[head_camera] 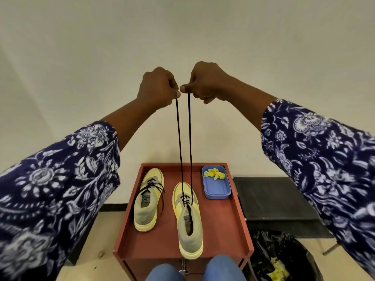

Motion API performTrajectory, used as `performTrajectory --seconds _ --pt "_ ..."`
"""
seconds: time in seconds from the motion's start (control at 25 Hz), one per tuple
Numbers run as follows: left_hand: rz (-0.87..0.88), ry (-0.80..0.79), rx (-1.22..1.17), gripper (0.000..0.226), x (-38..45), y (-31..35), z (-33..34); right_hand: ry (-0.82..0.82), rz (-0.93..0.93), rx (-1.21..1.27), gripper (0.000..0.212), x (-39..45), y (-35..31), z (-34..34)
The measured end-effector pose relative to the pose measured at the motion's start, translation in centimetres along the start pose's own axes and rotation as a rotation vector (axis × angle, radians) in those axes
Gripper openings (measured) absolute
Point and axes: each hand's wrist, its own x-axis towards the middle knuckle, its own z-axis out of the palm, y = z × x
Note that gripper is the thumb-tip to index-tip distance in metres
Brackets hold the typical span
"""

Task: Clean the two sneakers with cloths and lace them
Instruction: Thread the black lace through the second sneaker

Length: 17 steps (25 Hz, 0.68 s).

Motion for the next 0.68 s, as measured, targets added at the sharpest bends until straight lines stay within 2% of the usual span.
performTrajectory --seconds 0.16,0.36,0.52,0.68 --pt "-0.164 0.083 -0.285 0.022 0.9 -0.2 0.7 0.059 0.039 0.181 0.025 1.0 0.8 -0.3" --pt "-0.336 0.154 -0.474 0.03 1.3 -0.1 1.1 0.199 0.106 0.455 0.022 1.0 2.1 1.0" --pt "-0.343 0.17 -0.519 0.029 1.7 -0.5 1.1 0.274 0.21 0.617 0.024 1.2 2.4 1.3" --pt "-0.297 0.153 -0.518 0.026 1.7 -0.2 1.1 0.284 0.21 0.671 0.021 1.1 2.0 1.7"
